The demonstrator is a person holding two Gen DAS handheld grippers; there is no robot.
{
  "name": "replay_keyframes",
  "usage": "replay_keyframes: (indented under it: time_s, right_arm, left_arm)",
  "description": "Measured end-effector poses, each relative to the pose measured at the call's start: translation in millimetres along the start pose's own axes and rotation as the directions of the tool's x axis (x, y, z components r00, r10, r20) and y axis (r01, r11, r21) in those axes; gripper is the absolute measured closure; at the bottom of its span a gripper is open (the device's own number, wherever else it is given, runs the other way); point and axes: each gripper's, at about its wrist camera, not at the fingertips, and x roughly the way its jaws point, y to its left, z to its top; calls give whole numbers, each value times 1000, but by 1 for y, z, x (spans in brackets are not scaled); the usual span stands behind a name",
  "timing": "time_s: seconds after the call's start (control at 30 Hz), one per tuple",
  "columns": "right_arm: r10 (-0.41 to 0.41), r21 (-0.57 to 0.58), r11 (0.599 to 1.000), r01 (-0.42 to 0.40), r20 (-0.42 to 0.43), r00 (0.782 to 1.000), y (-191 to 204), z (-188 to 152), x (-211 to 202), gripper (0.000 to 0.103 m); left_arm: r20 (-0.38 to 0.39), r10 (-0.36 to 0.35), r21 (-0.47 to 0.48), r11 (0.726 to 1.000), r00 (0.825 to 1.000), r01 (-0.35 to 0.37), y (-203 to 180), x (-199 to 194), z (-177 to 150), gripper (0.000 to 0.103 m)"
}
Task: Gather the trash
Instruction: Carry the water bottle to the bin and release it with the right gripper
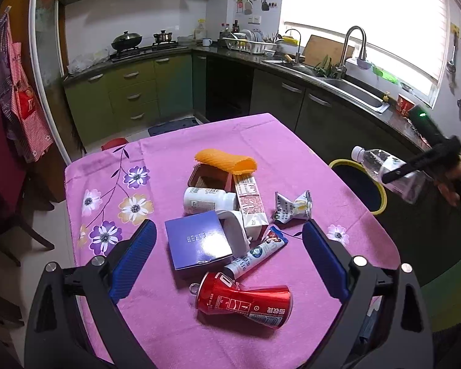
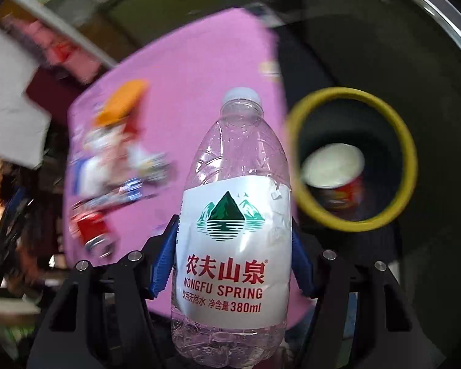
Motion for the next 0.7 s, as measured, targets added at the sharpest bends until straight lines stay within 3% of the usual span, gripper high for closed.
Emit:
replay_keyframes:
  time_s: [0.13, 0.33, 0.43, 0.47, 0.53, 0.7]
  right_arm:
    - [-68, 120, 990, 77, -76, 995, -65, 33, 31, 38]
    - [-81, 228, 967, 114, -151, 985, -127, 69, 87, 38]
    - [-79, 244, 963, 117, -159, 984, -143, 84, 112, 37]
    - [-86, 251, 960, 126, -162, 983, -147, 86, 117, 27]
    - [-153, 249, 951, 185, -140, 978, -151, 87, 120, 21]
    - [-164, 217, 961, 174, -62, 984, -141, 72, 92, 21]
  left_arm:
    - [-6, 3, -3, 1000, 1000, -3, 0, 2, 1, 12]
    - [-22, 23, -9, 1000, 999, -23, -1, 2, 2, 12]
    - [-33, 27, -10, 1000, 999, -27, -3, 3, 1, 12]
    - [-37, 27, -11, 1000, 999, -28, -4, 3, 0, 12]
    - [-46, 29, -13, 999, 999, -29, -5, 3, -1, 12]
    - [-71, 34, -13, 999, 997, -35, -11, 6, -6, 9]
